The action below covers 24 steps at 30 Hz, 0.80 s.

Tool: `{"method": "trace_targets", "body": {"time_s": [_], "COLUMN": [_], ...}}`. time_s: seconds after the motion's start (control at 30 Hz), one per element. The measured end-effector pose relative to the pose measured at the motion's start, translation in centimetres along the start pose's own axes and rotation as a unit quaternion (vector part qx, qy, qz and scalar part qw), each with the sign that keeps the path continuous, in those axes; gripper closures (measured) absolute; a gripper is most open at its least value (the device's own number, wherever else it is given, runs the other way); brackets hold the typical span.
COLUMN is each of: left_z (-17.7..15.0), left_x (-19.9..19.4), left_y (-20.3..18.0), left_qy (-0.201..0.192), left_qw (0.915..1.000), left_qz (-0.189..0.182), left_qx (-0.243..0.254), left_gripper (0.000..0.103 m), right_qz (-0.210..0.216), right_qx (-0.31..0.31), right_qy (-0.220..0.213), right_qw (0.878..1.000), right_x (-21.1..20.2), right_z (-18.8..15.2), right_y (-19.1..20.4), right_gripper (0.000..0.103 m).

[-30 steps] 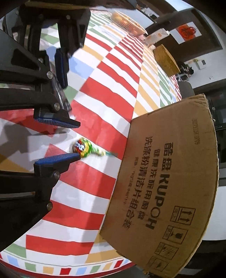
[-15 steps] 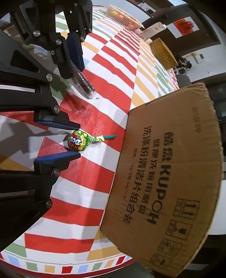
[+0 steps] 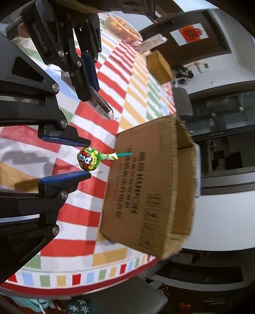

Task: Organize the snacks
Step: 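Carry stick pack and lollipop over the box and open both tools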

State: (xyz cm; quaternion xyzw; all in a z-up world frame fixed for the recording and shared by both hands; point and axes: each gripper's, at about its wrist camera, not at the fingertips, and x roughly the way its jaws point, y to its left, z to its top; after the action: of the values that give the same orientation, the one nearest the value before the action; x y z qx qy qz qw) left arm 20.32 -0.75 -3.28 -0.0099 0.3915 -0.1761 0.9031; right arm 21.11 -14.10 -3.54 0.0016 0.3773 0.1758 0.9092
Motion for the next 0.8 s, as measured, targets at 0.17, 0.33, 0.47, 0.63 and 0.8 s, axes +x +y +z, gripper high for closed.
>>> {"method": "trace_targets", "body": {"time_s": [0.17,0.33,0.47,0.63,0.8], "left_z": [1.3,3.0,4.6,6.9,8.6], "left_x": [-2.2,-3.8,-4.9,-5.9,-6.1], "left_y": [-1.3,-2.3,-2.9,-3.4,-3.7], "left_qy": [-0.033,-0.06,-0.083,-0.106,-0.116], "left_qw": [0.9994,0.9981,0.9963,0.9936,0.9923], "left_qz": [-0.001,-0.001,0.006,0.015,0.018], "left_qx": [0.009,0.016,0.024,0.036,0.039], "left_gripper": [0.086,0.086,0.086,0.086,0.086], "right_qz": [-0.005,-0.009,-0.014,-0.019,-0.027], "right_qx": [0.005,0.011,0.017,0.023,0.019], "right_qy": [-0.036,-0.069,-0.092,-0.114,-0.129], "right_qw": [0.999,0.998,0.996,0.993,0.991], "right_x": [-2.8,-5.0,-6.6,-8.0,-8.7], "right_z": [1.0,2.2,3.2,4.6,6.1], "right_y": [-0.1,-0.2,-0.6,-1.0,-1.3], "right_gripper": [0.076,0.076,0.076,0.076,0.076]}}
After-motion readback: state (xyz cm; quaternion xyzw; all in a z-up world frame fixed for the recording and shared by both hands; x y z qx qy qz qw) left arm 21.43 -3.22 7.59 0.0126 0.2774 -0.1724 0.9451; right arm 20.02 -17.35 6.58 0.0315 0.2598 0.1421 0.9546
